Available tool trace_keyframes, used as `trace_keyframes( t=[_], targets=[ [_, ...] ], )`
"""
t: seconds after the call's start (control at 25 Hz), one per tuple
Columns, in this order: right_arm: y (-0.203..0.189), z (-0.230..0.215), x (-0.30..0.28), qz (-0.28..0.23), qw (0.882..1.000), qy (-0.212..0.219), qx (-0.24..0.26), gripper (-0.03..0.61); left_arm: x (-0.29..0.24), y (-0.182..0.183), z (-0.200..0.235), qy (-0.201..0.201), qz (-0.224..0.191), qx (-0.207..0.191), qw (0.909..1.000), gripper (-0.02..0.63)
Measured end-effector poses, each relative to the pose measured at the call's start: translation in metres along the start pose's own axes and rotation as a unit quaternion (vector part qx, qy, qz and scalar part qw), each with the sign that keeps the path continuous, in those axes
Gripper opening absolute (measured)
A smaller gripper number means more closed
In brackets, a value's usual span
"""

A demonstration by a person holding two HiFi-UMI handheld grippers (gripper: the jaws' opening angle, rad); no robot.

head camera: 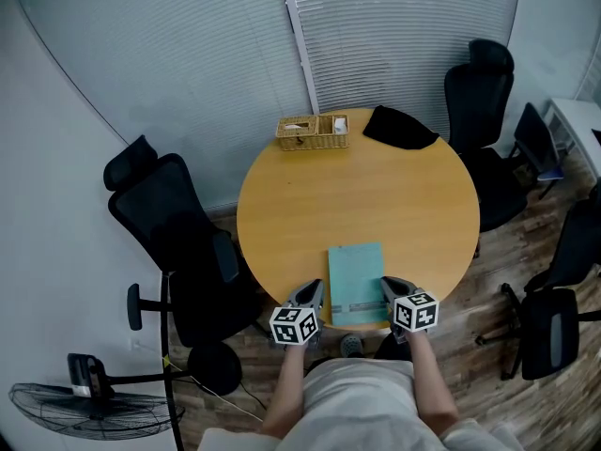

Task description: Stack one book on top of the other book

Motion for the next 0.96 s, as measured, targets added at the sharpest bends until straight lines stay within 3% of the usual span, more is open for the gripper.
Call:
trace_keyframes(
  t=[0.96],
  targets=[
    [0.0033,0.0013,0.0,0.003,1.0,-0.007,0.012,0.02,-0.0031,0.0005,0.0002,-0.006,0.007,-0.009,0.9999,0.034]
  ],
)
Point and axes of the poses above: the fingertips, and each gripper's own axes: x backward along the fingers, z to its left, y out of its top, the point moved 3 cm from there along x, backward along the fingers, and after that the axes turned 10 degrees about z, right-handed, at the moved point
